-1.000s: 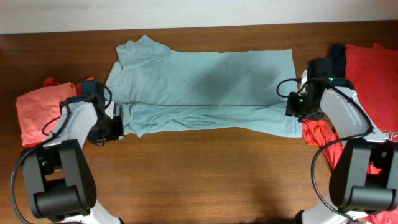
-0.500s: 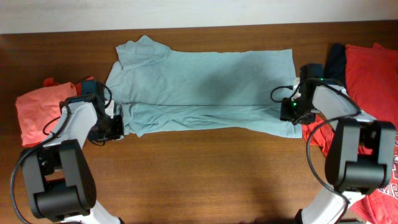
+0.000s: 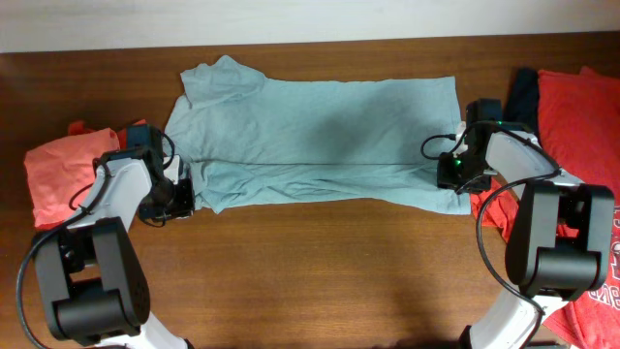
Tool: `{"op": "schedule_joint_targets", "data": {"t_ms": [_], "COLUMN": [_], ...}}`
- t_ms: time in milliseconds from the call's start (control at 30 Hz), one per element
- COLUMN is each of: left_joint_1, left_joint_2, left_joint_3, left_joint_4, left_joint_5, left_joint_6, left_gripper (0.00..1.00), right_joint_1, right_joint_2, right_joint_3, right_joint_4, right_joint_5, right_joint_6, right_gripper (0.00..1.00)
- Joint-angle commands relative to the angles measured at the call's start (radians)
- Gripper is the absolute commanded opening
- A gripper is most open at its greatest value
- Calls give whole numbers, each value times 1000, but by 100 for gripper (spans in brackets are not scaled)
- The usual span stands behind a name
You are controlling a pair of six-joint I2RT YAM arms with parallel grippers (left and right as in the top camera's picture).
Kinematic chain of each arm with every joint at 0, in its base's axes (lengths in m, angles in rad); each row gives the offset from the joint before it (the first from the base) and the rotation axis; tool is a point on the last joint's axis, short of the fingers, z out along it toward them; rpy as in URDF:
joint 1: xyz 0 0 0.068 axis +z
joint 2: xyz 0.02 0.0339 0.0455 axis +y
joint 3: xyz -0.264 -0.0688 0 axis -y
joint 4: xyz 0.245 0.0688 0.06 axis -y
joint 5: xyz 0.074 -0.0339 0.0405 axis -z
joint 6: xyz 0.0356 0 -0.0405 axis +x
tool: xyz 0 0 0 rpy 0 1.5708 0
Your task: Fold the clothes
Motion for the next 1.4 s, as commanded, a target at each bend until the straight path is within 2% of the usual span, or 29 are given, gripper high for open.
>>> {"op": "schedule_joint_targets", "data": {"t_ms": [0, 167, 400, 767, 833, 867, 900, 1033, 1233, 1367], "left_joint_1": [2, 2, 2, 2, 2, 2, 2, 2, 2, 11], "left_joint_2": [-2, -3, -2, -2, -2, -2, -2, -2, -2, -2], "left_joint_3": [-7, -7, -8, -16, -16, -16, -16, -16, -12, -12], "left_joint_4": [-2, -17, 26, 76, 78, 80, 81, 84, 96, 145], "left_joint_5": [30, 169, 35, 34, 34, 34, 33, 17, -247, -337], "left_joint_6": [-6, -6, -7, -6, -6, -6, -6, -6, -42, -82], "left_gripper": [31, 36, 35, 35, 17, 6, 1, 0, 0, 1], "right_joint_1": [-2, -2, -2, -2, -2, -2, -2, -2, -2, -2], "right_joint_2": [64, 64, 64, 64, 64, 64, 64, 64, 64, 64], "right_joint_3": [-16, -16, -16, -16, -16, -16, -16, -16, -16, -16], "right_joint_4": [5, 5, 3, -2, -2, -2, -2, -5, -6, -6], "right_joint_5": [-6, -6, -6, -6, -6, -6, -6, -6, -6, -6], "right_joint_6": [0, 0, 0, 0, 0, 0, 0, 0, 0, 0], "right_gripper": [44, 43, 43, 43, 43, 44, 43, 44, 43, 43]}}
